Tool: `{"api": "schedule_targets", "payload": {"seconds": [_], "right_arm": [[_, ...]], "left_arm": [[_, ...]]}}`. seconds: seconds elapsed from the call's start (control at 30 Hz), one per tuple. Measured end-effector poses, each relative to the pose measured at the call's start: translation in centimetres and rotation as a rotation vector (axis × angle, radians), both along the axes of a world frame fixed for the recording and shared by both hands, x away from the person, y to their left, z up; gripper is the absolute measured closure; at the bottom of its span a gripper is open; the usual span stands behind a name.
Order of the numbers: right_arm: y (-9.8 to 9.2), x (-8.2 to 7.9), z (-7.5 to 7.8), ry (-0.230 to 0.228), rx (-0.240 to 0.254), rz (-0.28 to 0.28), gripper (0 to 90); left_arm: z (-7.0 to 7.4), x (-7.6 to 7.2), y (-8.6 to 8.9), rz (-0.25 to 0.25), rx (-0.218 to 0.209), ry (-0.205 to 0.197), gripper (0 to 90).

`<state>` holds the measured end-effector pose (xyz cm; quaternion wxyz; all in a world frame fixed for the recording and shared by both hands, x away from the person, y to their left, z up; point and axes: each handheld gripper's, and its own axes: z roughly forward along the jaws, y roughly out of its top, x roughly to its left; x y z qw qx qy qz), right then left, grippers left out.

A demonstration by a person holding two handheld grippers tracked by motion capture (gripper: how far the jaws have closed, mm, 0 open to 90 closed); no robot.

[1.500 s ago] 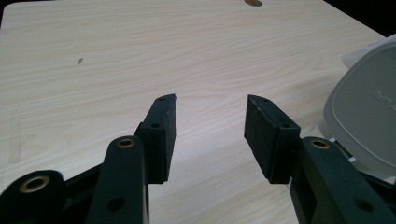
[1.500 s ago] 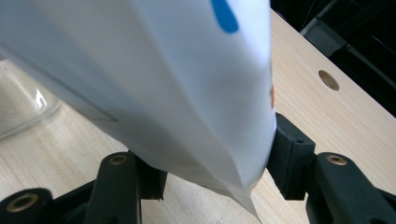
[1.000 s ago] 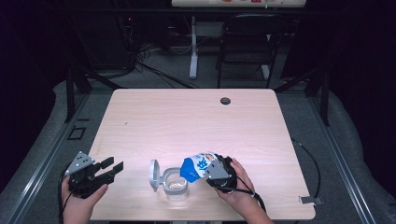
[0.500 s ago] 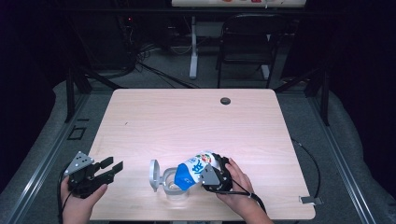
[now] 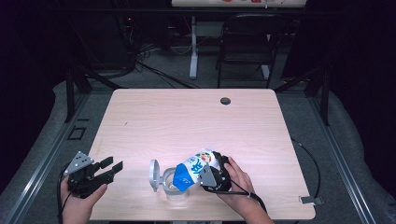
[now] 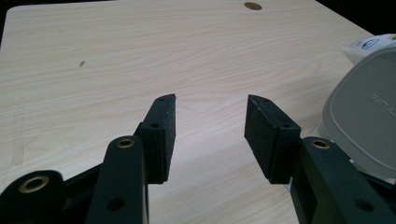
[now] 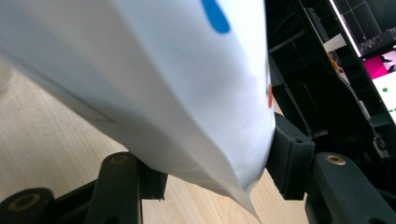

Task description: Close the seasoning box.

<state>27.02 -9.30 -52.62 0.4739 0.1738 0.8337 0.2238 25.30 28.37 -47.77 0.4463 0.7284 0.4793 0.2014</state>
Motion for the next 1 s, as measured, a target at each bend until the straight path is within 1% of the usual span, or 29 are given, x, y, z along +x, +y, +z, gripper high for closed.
{"api": "schedule_targets", "payload": {"seconds": [0.03, 0.1, 0.17, 0.2, 0.27, 0.3, 0.37, 0.43, 0.47, 0.6, 0.63, 0.73, 0.87, 0.9, 0.93, 1.0], "right_arm": [[0.03, -0.01, 0.01, -0.007, -0.013, -0.004, 47.2], [0.08, 0.02, -0.15, -0.019, -0.010, 0.000, 47.2], [0.10, 0.04, -0.16, -0.021, -0.016, -0.002, 47.3], [0.11, 0.00, -0.05, -0.021, -0.034, -0.007, 47.3], [0.17, -0.01, -0.02, -0.030, -0.054, -0.009, 47.4], [0.22, 0.04, -0.11, -0.040, -0.048, -0.005, 47.4], [0.28, 0.03, -0.04, -0.041, -0.057, -0.009, 47.4], [0.33, 0.09, -0.07, -0.052, -0.054, -0.008, 47.5], [0.32, 0.05, 0.09, -0.047, -0.074, -0.014, 47.5], [0.45, 0.02, 0.05, -0.061, -0.075, -0.015, 47.5], [0.48, 0.03, -0.01, -0.065, -0.068, -0.013, 47.6], [0.55, -0.03, 0.16, -0.059, -0.094, -0.023, 47.7], [0.60, 0.06, 0.10, -0.066, -0.081, -0.026, 47.9], [0.60, 0.05, 0.20, -0.066, -0.096, -0.030, 48.0], [0.61, 0.08, 0.12, -0.071, -0.087, -0.027, 48.1], [0.62, 0.07, 0.16, -0.076, -0.094, -0.028, 48.1]], "left_arm": [[0.03, -0.01, 0.03, -0.002, 0.002, 0.003, 53.8], [0.04, -0.02, 0.03, -0.001, 0.001, 0.002, 53.8], [0.08, -0.04, 0.05, 0.000, 0.003, 0.004, 53.9], [0.08, -0.04, 0.05, 0.000, 0.003, 0.004, 53.8], [0.07, -0.03, 0.05, -0.001, 0.003, 0.004, 53.9], [0.05, -0.02, 0.04, -0.001, 0.001, 0.002, 53.8], [0.06, -0.02, 0.05, -0.001, 0.001, 0.002, 53.9], [0.09, -0.03, 0.08, 0.000, 0.002, 0.005, 53.9], [0.09, -0.03, 0.08, 0.001, 0.002, 0.004, 53.9], [0.11, -0.05, 0.10, 0.001, 0.001, 0.004, 53.9], [0.12, -0.06, 0.10, 0.002, 0.000, 0.003, 53.9], [0.13, -0.06, 0.11, 0.002, -0.001, 0.003, 53.9], [0.11, -0.05, 0.13, 0.004, -0.003, 0.003, 53.9], [0.10, -0.05, 0.13, 0.004, -0.002, 0.004, 53.9], [0.09, -0.05, 0.12, 0.003, -0.002, 0.004, 53.9], [0.07, -0.03, 0.11, 0.001, 0.000, 0.005, 53.9]]}}
